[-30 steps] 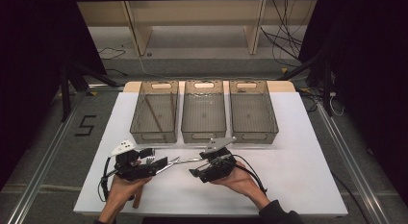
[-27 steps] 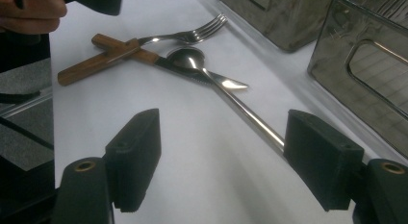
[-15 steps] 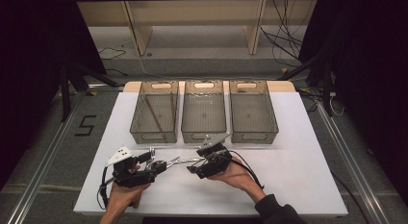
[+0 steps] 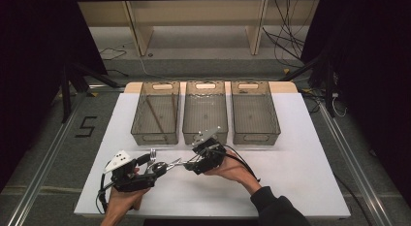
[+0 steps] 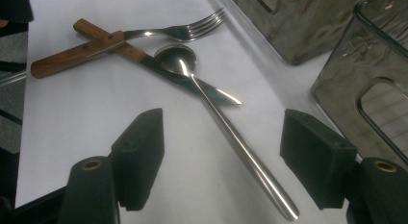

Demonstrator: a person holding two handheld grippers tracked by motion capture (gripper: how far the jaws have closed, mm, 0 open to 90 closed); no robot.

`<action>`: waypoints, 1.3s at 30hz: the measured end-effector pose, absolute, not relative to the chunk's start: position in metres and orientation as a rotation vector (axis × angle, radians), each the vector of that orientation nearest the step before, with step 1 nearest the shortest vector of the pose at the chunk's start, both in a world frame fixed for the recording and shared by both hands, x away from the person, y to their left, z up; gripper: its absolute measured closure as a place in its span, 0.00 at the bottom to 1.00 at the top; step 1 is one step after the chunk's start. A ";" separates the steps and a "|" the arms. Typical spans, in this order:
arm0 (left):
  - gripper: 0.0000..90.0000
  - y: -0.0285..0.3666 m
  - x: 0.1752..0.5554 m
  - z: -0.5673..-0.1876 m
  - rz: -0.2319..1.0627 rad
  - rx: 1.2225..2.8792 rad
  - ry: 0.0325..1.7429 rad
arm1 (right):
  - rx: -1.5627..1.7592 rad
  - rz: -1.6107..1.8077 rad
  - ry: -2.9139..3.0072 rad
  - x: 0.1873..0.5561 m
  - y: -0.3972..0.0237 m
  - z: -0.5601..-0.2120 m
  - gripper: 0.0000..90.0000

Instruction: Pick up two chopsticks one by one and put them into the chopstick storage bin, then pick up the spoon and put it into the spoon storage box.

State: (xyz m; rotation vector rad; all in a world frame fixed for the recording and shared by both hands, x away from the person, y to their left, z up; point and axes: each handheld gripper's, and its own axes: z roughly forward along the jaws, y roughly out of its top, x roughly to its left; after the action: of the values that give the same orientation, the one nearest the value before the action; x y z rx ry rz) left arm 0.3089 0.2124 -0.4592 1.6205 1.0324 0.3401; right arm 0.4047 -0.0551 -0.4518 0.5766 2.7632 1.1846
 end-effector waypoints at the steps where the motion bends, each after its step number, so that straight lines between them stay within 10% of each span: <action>1: 0.18 0.212 0.308 -0.460 0.341 1.615 1.031 | 0.552 1.178 2.771 0.406 -0.054 -0.452 0.38; 39: 0.18 0.216 0.298 -0.470 0.323 1.641 1.011 | 0.419 1.027 2.880 0.423 -0.024 -0.477 0.61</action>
State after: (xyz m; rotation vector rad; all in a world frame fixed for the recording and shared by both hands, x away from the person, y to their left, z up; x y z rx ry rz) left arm 0.2976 0.2157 -0.4701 1.6412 1.0115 0.3226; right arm 0.4232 -0.0240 -0.4767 0.4186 2.8804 1.0267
